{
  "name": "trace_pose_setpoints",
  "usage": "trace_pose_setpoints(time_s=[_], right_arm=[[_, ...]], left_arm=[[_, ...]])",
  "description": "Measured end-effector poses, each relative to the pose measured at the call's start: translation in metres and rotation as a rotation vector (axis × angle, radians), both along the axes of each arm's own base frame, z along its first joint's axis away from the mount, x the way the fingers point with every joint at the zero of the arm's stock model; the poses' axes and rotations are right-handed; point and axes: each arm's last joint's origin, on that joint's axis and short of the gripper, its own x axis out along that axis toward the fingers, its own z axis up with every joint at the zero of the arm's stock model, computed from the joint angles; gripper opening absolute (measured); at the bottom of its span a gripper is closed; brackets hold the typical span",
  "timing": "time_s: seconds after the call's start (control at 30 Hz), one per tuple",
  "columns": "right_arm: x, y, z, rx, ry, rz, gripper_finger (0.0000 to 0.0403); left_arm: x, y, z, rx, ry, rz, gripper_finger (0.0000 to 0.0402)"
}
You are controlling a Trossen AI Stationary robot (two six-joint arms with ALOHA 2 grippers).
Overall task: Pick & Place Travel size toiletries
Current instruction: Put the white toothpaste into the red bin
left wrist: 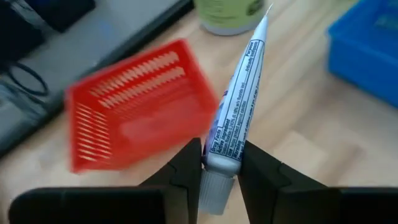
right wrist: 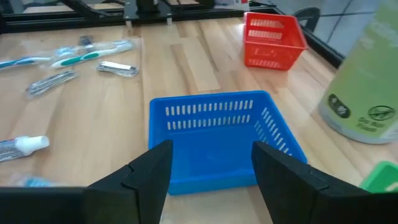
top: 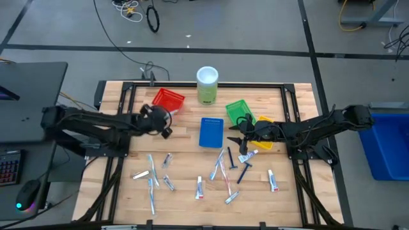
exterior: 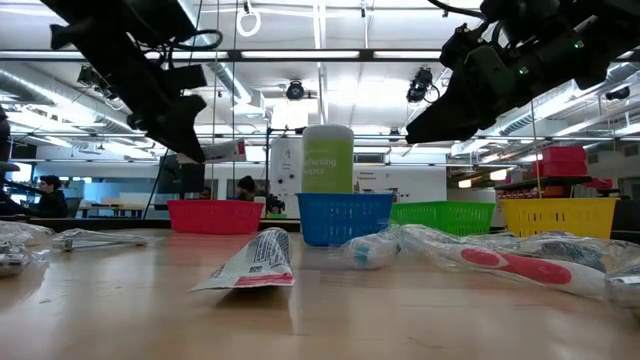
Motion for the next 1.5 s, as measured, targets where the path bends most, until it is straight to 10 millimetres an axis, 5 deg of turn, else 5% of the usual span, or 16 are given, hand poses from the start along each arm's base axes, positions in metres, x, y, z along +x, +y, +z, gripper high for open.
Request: trace_pose_setpoints(time_s=[0.4, 0.67, 1.07, 1.5], right_arm=[[0.000, 0.000, 0.001, -0.021, -0.004, -0.003, 0.0243], [0.000, 0.000, 0.001, -0.021, -0.004, -0.003, 0.0234], [0.000, 0.000, 0.001, -0.021, -0.004, -0.003, 0.0222], [0.000, 0.000, 0.001, -0.016, -0.004, 0.000, 0.0242]], left_arm=[[-0.017, 0.088, -0.015, -0.045, 0.209, 0.010, 0.0094], [-0.017, 0.126, -0.038, -0.025, 0.308, -0.071, 0.0102], [-0.016, 0.133, -0.057, -0.083, 0.361, -0.099, 0.0139], [-0.002, 0.131, -0.041, -0.086, 0.373, -0.142, 0.0193]])
